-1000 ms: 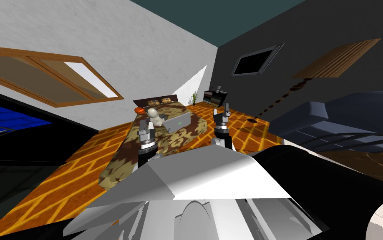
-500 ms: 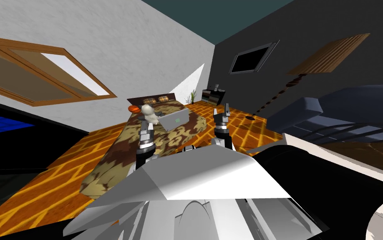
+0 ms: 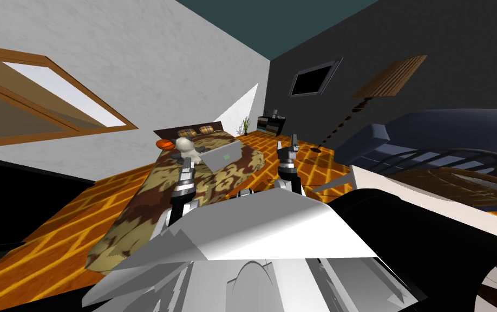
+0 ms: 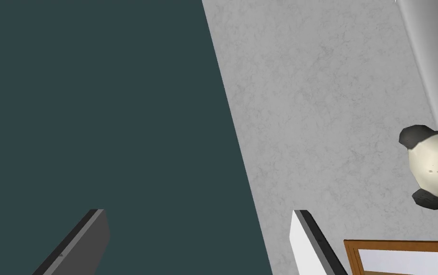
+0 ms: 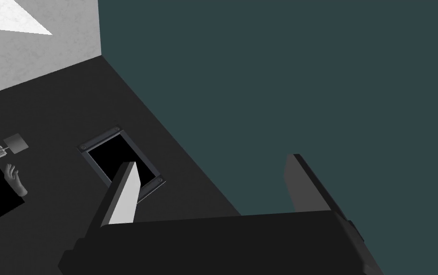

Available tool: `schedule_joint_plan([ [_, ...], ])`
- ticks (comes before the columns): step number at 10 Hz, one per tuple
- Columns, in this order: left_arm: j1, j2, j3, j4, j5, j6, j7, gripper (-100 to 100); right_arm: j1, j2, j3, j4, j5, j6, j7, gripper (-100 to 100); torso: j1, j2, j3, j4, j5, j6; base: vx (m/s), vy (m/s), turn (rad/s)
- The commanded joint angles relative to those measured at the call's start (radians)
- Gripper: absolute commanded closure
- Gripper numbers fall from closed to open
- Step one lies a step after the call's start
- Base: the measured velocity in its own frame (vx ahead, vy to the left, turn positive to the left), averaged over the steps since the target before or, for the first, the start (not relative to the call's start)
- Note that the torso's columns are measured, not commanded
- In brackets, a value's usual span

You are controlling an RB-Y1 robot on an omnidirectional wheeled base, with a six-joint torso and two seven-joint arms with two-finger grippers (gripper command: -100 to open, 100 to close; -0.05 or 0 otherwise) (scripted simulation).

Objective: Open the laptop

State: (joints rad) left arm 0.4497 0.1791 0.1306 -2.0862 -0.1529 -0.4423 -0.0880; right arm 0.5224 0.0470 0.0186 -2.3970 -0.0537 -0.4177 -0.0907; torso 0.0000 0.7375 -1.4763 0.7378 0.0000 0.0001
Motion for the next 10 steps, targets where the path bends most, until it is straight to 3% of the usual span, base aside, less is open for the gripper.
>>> schedule_joint_plan([
  [1, -0.032, 0.033, 0.072, 0.064, -0.023, 0.051, -0.001, -100, 0.000, 0.000, 0.000, 0.000, 0.000, 0.000, 0.000, 0, 0.000, 0.000, 0.000, 0.000, 0.000, 0.000, -0.024, -0.006, -0.140],
  [3, -0.057, 0.055, 0.123, 0.107, -0.042, 0.096, -0.002, -100, 0.000, 0.000, 0.000, 0.000, 0.000, 0.000, 0.000, 0, 0.000, 0.001, 0.000, 0.000, 0.000, 0.000, -0.023, -0.006, -0.153],
  [4, -0.057, 0.055, 0.123, 0.107, -0.042, 0.096, -0.002, -100, 0.000, 0.000, 0.000, 0.000, 0.000, 0.000, 0.000, 0, 0.000, 0.001, 0.000, 0.000, 0.000, 0.000, -0.016, -0.001, -0.047],
  [10, -0.118, 0.118, 0.239, 0.214, -0.084, 0.221, -0.007, -100, 0.000, 0.000, 0.000, 0.000, 0.000, 0.000, 0.000, 0, 0.000, 0.000, 0.000, 0.000, 0.000, 0.000, -0.018, 0.000, -0.134],
])
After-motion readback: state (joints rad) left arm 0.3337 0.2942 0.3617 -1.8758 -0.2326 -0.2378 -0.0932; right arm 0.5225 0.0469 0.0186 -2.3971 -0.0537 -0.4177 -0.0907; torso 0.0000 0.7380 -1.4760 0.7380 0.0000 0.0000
